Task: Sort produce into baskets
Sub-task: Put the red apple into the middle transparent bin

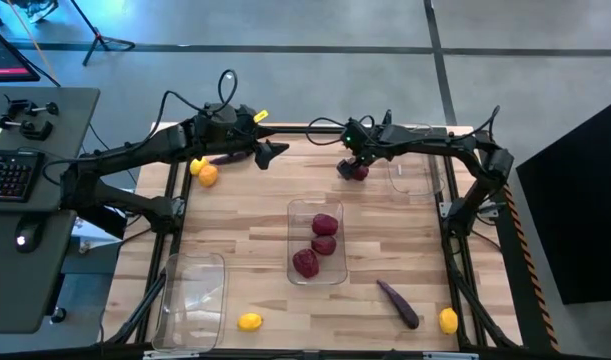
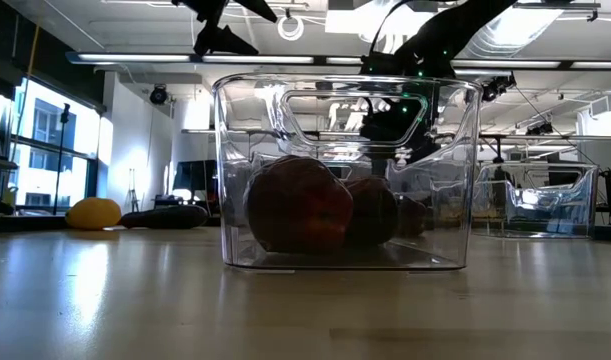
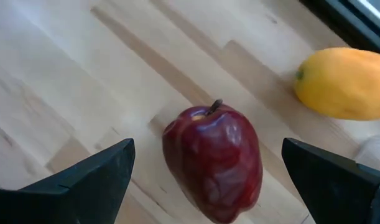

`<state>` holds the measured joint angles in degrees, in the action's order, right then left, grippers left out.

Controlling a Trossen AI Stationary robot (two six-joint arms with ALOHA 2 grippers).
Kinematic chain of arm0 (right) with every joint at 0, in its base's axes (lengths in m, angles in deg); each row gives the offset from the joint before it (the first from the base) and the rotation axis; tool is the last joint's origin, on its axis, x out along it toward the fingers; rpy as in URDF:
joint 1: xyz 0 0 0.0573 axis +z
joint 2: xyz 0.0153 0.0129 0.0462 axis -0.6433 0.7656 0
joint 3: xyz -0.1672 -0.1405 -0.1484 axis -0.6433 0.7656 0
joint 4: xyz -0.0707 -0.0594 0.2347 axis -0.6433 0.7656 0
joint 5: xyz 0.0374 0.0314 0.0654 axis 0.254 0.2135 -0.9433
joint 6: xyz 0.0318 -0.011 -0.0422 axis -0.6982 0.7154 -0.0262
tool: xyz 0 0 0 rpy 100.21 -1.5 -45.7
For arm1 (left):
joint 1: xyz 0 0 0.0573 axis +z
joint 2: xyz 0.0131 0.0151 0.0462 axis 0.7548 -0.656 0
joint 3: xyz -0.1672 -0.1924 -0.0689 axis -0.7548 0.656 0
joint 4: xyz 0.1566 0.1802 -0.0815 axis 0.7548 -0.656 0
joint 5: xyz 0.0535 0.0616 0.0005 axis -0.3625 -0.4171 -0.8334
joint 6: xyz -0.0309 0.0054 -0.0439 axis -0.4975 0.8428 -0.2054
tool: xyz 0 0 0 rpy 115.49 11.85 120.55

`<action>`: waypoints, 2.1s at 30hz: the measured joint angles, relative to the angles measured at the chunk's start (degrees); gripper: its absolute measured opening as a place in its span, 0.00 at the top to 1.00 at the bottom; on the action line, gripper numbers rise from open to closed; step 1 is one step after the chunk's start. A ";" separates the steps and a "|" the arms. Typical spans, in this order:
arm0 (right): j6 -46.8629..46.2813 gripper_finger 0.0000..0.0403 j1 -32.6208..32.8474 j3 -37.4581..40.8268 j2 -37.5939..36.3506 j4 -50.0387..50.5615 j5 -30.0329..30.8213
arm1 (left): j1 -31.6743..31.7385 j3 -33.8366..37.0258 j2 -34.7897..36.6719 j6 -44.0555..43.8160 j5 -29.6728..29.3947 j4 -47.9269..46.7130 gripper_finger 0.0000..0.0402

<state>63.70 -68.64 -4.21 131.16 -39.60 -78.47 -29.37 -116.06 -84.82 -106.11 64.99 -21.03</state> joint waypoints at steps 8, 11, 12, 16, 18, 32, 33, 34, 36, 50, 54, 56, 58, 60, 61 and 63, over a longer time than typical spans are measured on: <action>5.44 0.01 -2.16 0.00 6.25 1.28 -7.67 | -0.04 0.00 -0.02 -1.60 0.02 -0.03 0.14; 6.89 0.01 -2.10 0.00 9.30 0.48 -7.22 | -0.15 0.00 -0.02 -1.69 0.03 -0.05 0.14; 7.19 0.01 -2.14 0.00 10.14 0.46 -7.08 | -0.22 0.00 -0.02 -1.71 0.03 -0.05 0.14; 6.73 0.01 -2.15 -0.07 12.31 0.40 -6.83 | -0.57 0.00 -0.02 -1.74 0.03 -0.07 0.14; 6.77 0.01 -2.11 -0.22 12.69 0.37 -6.65 | -0.60 0.00 -0.02 -1.72 0.04 -0.07 0.14; 2.40 0.01 -2.01 -0.11 12.92 -0.63 -6.21 | -0.66 0.00 -0.02 -1.69 0.21 -0.21 0.14; 2.22 0.01 -2.01 -0.08 12.92 -0.90 -5.93 | -0.66 0.00 -0.02 -1.69 0.21 -0.21 0.14; 1.83 0.01 -1.99 -0.04 12.92 -1.11 -5.70 | -0.66 0.00 -0.02 -1.69 0.21 -0.21 0.14; 0.94 0.01 -1.96 -0.04 12.94 -1.20 -5.53 | -0.66 0.00 -0.02 -1.68 0.35 -0.26 0.14; 1.59 0.34 -1.66 -0.35 -0.49 0.40 -4.96 | -0.48 -0.02 6.40 7.31 4.31 1.71 0.14; -0.89 0.34 1.39 -0.40 -7.98 -5.24 -12.85 | -0.48 -0.15 12.05 7.36 4.11 5.26 0.14; -2.43 0.34 4.05 -0.46 -9.59 -8.57 -16.70 | -0.48 -0.15 13.86 7.38 3.38 5.53 0.14; -3.65 0.28 7.81 -0.46 -9.64 -10.63 -17.77 | -0.48 -0.13 15.18 7.29 2.46 5.20 0.14; -4.01 0.22 11.80 -0.46 -8.63 -11.69 -18.04 | -0.48 -0.11 15.92 6.38 1.89 5.13 0.14; -4.77 0.20 13.89 -0.46 -7.60 -12.70 -18.04 | -0.53 -0.11 16.08 6.01 1.51 5.00 0.14; -6.43 0.17 17.91 -0.44 -5.28 -15.37 -17.90 | -0.52 -0.10 16.11 5.15 1.27 4.32 0.14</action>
<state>57.27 -50.73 -4.65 125.88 -54.98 -96.37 -29.89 -116.16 -68.72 -100.96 66.26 -16.71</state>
